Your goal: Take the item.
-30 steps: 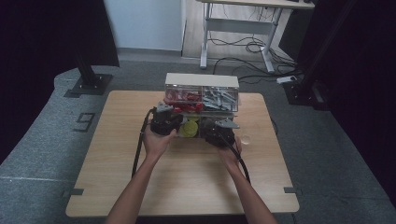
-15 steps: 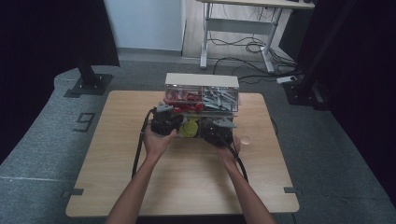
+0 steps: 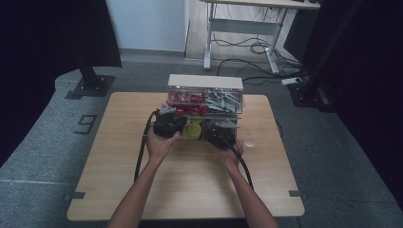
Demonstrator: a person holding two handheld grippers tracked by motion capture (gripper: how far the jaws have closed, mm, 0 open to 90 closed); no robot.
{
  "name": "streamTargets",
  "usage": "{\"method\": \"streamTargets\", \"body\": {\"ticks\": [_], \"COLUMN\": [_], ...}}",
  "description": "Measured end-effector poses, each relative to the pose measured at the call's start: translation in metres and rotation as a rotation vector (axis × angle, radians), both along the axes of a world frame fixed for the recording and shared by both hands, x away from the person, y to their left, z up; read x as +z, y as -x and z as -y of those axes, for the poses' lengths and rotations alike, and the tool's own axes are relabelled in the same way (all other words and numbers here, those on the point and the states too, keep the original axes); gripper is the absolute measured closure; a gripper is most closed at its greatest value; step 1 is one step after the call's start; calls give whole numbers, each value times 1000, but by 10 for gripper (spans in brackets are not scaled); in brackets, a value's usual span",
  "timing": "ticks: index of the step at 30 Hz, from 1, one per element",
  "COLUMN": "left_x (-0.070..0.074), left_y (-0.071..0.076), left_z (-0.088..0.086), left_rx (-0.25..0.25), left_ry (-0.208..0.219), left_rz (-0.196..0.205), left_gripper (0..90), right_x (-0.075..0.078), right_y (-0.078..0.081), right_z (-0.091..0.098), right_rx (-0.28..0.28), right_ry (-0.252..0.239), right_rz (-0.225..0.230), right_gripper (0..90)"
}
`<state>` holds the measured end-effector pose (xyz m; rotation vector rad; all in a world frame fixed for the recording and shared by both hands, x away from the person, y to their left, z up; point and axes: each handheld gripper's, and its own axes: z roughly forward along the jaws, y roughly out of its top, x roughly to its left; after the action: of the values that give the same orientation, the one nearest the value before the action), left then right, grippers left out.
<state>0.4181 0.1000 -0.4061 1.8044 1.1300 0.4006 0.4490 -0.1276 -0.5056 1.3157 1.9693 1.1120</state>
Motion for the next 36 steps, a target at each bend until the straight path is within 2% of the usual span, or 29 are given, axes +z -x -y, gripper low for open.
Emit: {"method": "streamTargets", "body": {"ticks": [11, 19, 29, 36], "left_x": [-1, -2, -1, -1], "left_y": [1, 1, 1, 1], "left_z": [-1, -2, -3, -3], "left_rx": [-3, -2, 4, 5], "left_ry": [4, 8, 12, 14], "left_rz": [-2, -3, -4, -4], "left_gripper": [883, 880, 879, 878], "right_x": [-1, 1, 12, 18], "right_y": [2, 4, 13, 18], "right_z": [7, 11, 13, 18], "right_rx": [37, 48, 69, 84], "right_ry": [-37, -48, -78, -76], "right_rz": [31, 42, 77, 86], "right_gripper": [669, 678, 682, 687]}}
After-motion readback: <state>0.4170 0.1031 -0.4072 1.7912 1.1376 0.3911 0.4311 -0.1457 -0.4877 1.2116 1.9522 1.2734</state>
